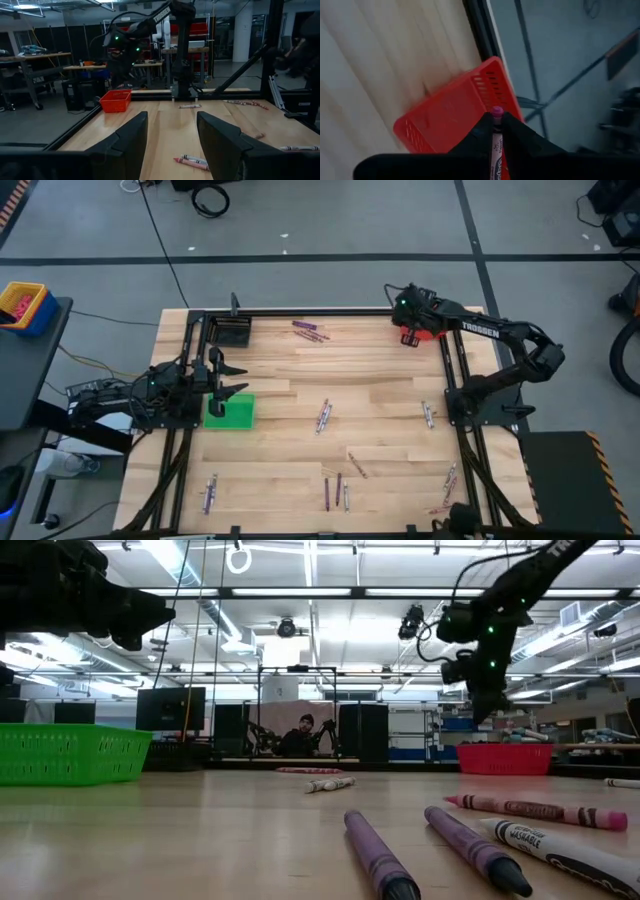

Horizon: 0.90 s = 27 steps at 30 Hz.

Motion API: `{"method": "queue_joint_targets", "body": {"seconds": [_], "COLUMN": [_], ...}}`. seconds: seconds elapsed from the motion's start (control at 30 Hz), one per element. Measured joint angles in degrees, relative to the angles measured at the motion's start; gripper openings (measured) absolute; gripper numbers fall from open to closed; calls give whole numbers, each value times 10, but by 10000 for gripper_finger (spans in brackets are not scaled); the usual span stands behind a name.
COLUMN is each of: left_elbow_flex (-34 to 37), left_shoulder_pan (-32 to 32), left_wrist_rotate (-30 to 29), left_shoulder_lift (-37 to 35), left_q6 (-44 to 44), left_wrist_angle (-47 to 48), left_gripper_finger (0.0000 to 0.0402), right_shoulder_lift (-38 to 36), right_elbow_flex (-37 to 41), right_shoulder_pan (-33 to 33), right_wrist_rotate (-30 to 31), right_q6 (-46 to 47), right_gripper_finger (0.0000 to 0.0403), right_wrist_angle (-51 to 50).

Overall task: Sort crayons
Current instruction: Put the pink crayon into the red bin

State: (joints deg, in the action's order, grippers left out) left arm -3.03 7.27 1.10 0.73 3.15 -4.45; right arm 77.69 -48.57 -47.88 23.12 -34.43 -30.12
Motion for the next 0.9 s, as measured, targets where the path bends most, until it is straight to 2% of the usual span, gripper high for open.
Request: {"method": "queue_joint_targets", "body": {"seconds": [0.07, 0.3, 0.5, 0.6, 0.73, 0.9], "left_elbow_flex": [0, 0, 0, 0, 0, 0], "left_shoulder_pan": [0, 0, 0, 0, 0, 0], "left_wrist_rotate": [0, 0, 0, 0, 0, 0], "left_shoulder_lift": [0, 0, 0, 0, 0, 0], "left_q6": [0, 0, 0, 0, 0, 0], "left_wrist_angle": [0, 0, 0, 0, 0, 0], "left_gripper_finger": [183, 183, 183, 183, 183, 183], "right_shoulder_lift": [0, 0, 14, 46, 90, 113], "right_elbow_flex": [15, 57, 79, 79, 71, 48], "right_shoulder_pan": [-18, -61, -91, -102, -105, -100], "right_wrist_rotate": [-22, -45, -77, -78, -78, -39], "right_q6": [-5, -9, 75, 129, 141, 180], "right_gripper_finger": [38, 38, 39, 39, 39, 39], "right_wrist_angle": [39, 126, 151, 169, 179, 162]}}
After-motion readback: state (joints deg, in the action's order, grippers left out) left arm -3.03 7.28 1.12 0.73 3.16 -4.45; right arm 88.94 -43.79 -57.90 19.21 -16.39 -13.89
